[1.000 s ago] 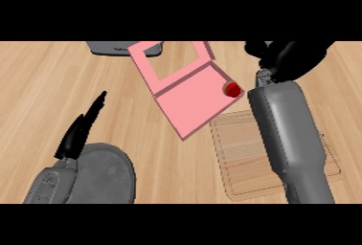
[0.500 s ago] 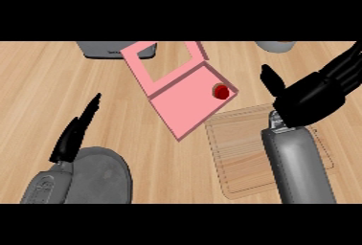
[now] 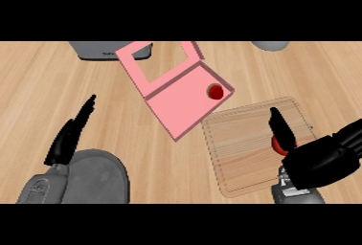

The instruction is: Pick the cupcake from the cutting board and place it in the cardboard box

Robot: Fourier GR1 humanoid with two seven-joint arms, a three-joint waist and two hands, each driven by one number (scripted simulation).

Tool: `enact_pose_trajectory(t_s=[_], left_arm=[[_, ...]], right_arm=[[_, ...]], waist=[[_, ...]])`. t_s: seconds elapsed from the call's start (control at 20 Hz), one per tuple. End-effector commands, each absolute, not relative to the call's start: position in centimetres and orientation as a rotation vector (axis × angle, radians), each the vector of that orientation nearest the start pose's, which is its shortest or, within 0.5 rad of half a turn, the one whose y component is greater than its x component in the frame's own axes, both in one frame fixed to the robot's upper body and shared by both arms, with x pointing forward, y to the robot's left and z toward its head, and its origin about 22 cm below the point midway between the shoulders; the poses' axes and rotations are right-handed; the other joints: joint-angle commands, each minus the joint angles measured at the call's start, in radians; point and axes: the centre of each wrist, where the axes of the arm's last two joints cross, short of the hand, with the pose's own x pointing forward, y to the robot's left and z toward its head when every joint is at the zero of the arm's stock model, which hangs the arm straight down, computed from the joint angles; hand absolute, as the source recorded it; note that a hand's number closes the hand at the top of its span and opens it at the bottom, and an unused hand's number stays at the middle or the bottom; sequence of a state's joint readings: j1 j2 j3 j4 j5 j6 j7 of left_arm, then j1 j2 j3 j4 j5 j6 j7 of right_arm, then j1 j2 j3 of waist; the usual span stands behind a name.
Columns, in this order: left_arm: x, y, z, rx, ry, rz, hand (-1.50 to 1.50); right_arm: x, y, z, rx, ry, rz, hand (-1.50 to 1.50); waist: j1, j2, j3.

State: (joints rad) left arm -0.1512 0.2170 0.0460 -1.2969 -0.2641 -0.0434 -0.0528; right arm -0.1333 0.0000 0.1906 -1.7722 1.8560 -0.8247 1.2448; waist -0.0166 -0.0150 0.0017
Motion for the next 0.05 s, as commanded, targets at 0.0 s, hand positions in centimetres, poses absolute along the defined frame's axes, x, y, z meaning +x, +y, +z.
enact_pose_trajectory(t_s=[0.0], left_arm=[[27.63, 28.81, -0.92, 0.322, -1.474, -0.407, 0.00]], right_arm=[[22.22, -16.01, 6.40, -1.518, -1.336, -0.633, -1.50]], waist=[[0.004, 0.005, 0.001]])
